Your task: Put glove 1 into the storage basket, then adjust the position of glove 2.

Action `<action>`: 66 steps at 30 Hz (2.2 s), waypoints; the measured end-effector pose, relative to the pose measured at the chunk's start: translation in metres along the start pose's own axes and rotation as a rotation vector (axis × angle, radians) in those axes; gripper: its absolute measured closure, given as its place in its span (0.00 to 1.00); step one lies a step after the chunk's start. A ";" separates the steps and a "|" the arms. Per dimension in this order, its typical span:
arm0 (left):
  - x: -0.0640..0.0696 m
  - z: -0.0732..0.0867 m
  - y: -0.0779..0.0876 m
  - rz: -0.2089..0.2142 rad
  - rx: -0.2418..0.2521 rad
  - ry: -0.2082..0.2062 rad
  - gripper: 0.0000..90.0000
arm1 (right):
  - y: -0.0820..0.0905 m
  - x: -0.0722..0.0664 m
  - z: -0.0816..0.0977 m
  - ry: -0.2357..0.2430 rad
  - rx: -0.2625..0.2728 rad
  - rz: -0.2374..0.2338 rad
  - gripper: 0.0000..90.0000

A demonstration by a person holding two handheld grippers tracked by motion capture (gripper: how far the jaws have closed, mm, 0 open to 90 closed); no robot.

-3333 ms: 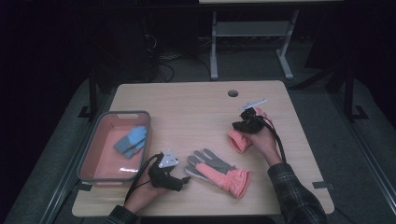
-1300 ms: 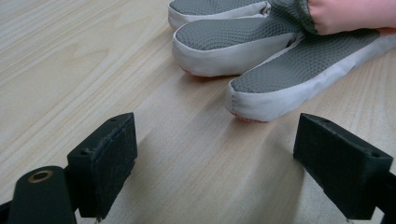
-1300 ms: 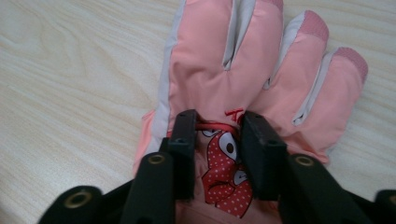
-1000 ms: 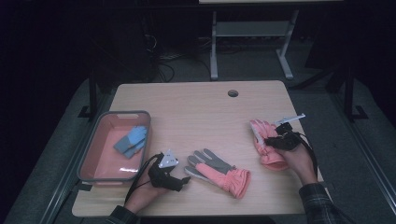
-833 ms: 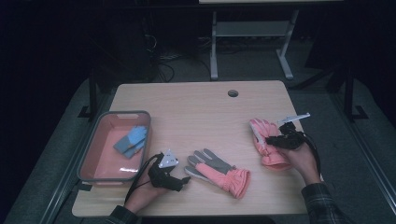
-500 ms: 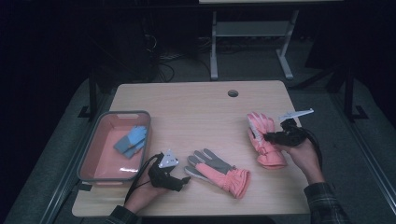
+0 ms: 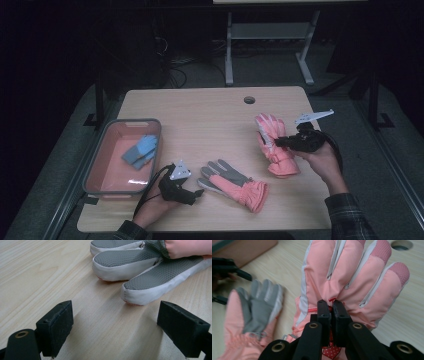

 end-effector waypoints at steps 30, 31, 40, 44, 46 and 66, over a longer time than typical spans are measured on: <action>-0.001 0.000 0.000 -0.002 0.002 -0.004 0.14 | -0.022 -0.078 -0.033 0.203 -0.057 -0.232 0.96; 0.000 0.000 0.000 0.000 0.003 -0.003 0.14 | -0.023 -0.080 -0.033 0.205 -0.060 -0.245 0.96; -0.001 0.000 0.000 0.000 0.002 -0.005 0.14 | -0.032 -0.103 -0.031 0.262 -0.107 -0.307 0.96; -0.001 0.000 0.000 0.000 0.002 -0.010 0.14 | -0.034 -0.115 -0.031 0.285 -0.127 -0.332 0.96; -0.001 0.000 0.000 0.001 0.002 -0.010 0.14 | -0.038 -0.121 -0.030 0.317 -0.149 -0.346 0.96; 0.000 0.000 0.000 0.003 0.005 -0.002 0.14 | -0.086 -0.126 -0.001 0.395 -0.405 -0.382 0.94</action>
Point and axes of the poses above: each handheld gripper's, and its own axes: y roughly backward along the jaws, z roughly out of its underside, x roughly to its right, the point moved 10 cm from there along -y, roughly forward along the jaws, and after that the axes turned 10 degrees about -z, right-handed, at the moved point
